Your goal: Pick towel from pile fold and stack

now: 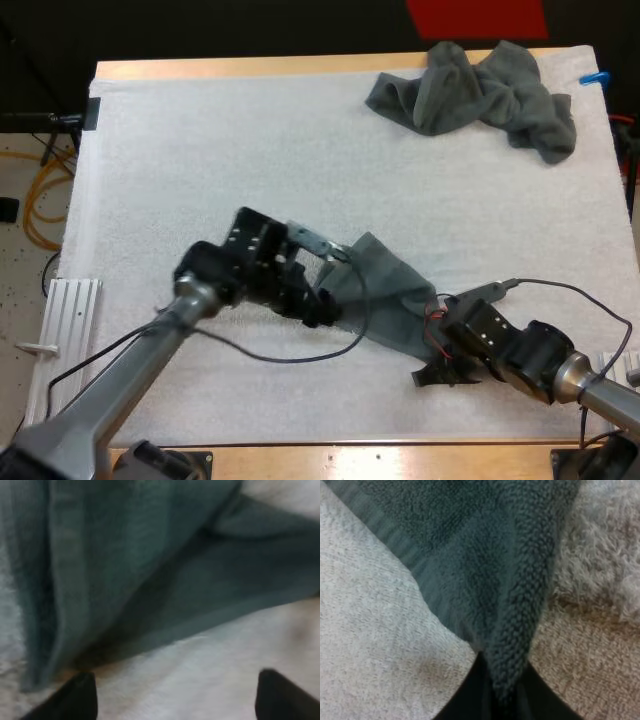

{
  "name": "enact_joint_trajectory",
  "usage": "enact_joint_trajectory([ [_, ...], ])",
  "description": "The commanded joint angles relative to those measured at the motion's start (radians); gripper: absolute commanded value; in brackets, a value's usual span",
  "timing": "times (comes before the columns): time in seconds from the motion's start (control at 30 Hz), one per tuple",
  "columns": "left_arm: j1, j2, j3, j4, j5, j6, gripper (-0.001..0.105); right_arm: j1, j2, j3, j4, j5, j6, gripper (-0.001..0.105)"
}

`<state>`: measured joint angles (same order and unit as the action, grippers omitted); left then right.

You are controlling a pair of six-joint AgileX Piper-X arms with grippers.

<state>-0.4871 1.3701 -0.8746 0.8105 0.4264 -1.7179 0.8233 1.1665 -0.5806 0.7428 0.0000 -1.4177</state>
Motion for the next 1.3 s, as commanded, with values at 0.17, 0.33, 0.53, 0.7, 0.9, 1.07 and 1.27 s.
enact_joint_trajectory([
  [0.17,-0.053,0.141,-0.003,-0.115,-0.251,0.002,0.064,-0.001,-0.008,-0.004,-0.004,0.0,0.0,0.0],
  [0.33,-0.053,0.213,-0.005,-0.172,-0.298,0.002,0.061,-0.001,-0.008,-0.004,-0.004,0.0,0.0,0.0],
  [0.53,-0.053,0.232,-0.005,-0.187,-0.298,0.016,0.001,-0.001,-0.008,-0.004,-0.004,0.0,0.0,0.0],
  [0.7,-0.053,0.231,-0.005,-0.187,-0.296,0.051,0.0,-0.001,-0.008,-0.004,-0.004,0.031,0.0,0.0],
  [0.9,-0.03,0.123,-0.066,-0.122,-0.366,0.088,0.0,-0.001,-0.052,-0.006,0.08,0.254,-0.04,0.0],
  [1.07,0.066,-0.069,-0.145,-0.059,-0.394,0.103,0.0,-0.005,-0.168,-0.042,0.183,0.521,-0.21,0.0],
  [1.27,0.178,-0.264,-0.189,0.046,-0.318,0.103,0.0,-0.004,-0.29,-0.12,0.173,0.492,-0.315,0.0],
])
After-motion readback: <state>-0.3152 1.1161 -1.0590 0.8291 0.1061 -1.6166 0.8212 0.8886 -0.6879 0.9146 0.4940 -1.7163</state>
